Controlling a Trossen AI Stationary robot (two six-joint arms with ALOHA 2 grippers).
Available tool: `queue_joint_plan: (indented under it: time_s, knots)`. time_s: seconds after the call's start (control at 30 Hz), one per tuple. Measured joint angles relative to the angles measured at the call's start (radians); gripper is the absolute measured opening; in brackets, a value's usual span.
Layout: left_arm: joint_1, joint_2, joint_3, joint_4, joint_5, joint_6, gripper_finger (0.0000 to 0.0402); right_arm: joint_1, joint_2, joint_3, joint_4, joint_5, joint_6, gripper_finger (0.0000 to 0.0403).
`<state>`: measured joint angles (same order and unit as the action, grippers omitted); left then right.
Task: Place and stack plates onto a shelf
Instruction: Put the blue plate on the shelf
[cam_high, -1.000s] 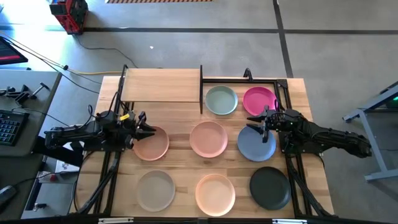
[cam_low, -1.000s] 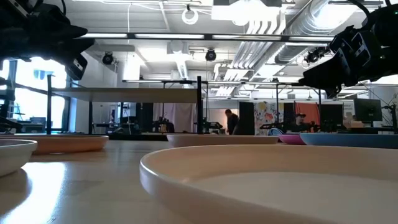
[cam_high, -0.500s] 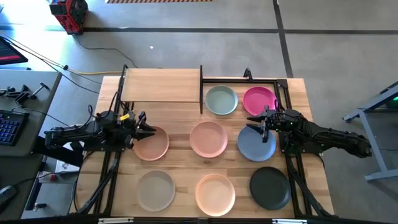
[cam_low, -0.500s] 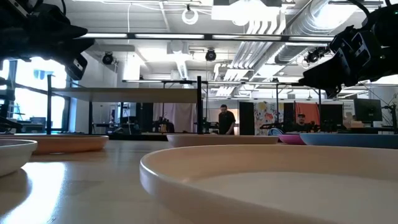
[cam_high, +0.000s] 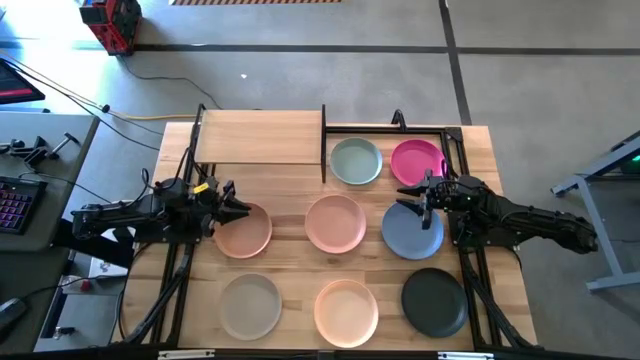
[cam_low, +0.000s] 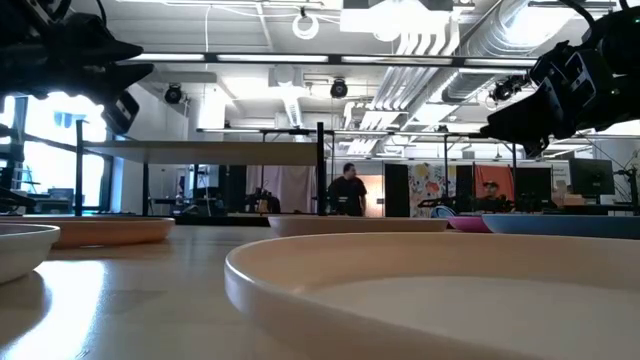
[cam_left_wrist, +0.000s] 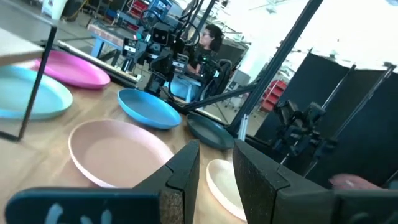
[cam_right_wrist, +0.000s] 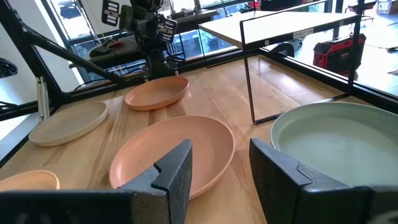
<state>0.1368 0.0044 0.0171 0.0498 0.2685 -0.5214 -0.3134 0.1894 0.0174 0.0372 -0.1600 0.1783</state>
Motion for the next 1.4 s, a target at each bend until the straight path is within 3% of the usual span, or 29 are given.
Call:
queue_joint_plan:
  time_s: [0.5,0.7,0.93,1.13,1.4]
  knots:
    - [0.000,0.000,0.000,0.001,-0.015,-0.021,0.0085,0.000,0.000,0.000,0.000,0.000,0.000,0.0145]
    - [0.000,0.000,0.000,0.001,-0.026,-0.177,0.0085,0.000,0.000,0.000,0.000,0.000,-0.003,0.0145]
    - [0.000,0.000,0.000,0.001,-0.147,-0.381,0.0085,0.000,0.000,0.000,0.000,0.000,-0.003,0.0145]
    - [0.000,0.000,0.000,0.001,-0.266,-0.356,0.0085,0.000,0.000,0.000,0.008,0.011,-0.003,0.0145]
    - [0.000,0.000,0.000,0.001,-0.309,-0.349,0.0085,0.000,0.000,0.000,0.027,0.046,0.047,0.0145]
